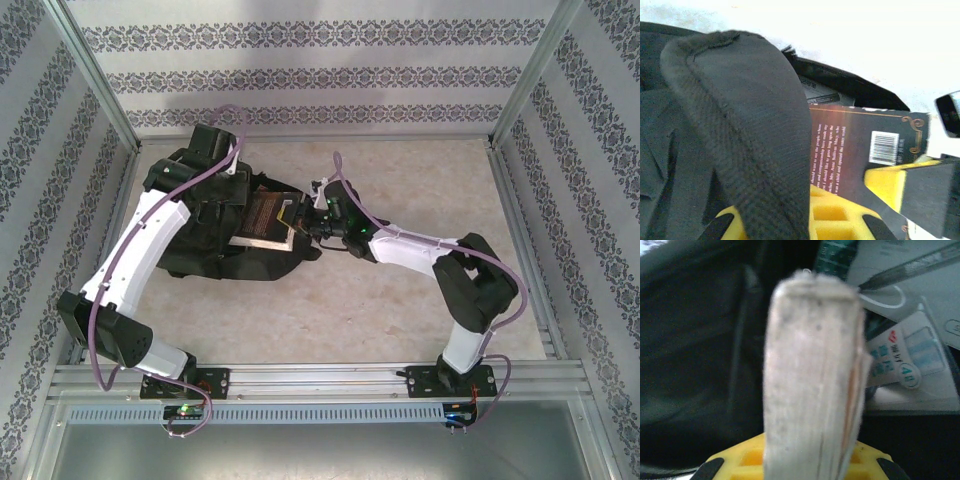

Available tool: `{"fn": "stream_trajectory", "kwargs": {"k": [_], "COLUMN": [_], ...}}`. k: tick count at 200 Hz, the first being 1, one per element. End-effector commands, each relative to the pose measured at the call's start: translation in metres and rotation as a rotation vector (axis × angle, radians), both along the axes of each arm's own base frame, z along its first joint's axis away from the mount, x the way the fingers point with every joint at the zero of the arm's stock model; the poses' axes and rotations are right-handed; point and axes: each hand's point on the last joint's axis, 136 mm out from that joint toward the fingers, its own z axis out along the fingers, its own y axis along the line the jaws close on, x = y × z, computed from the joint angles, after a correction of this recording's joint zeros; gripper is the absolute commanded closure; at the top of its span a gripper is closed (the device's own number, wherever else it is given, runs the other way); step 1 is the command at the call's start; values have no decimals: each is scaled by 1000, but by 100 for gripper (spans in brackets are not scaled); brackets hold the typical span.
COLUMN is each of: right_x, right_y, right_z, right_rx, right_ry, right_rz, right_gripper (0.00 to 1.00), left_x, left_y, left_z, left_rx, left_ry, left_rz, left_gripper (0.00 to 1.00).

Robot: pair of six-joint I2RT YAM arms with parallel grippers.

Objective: Pack the student bag

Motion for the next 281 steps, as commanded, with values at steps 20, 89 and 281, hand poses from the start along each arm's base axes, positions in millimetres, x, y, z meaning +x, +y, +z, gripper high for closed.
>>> {"fn": "stream_trajectory", "kwargs": {"k": [20,89,281], "right_x": [-2,34,-27], "right_y": [7,84,-115], "right_z": [6,9,13], "right_rx": [7,61,-403], "right_ry": [-8,6,-325], "right_rz": [15,110,-69], "right_gripper": [100,99,52], "left_x": [8,10,30], "left_y": [-7,-51,-110], "left_z": [76,59,-75], "left_rx": [-64,-182,-306], "left_ry": [-232,-168,193], "left_rz": [-32,-201,-205], "left_gripper": [100,100,98]}}
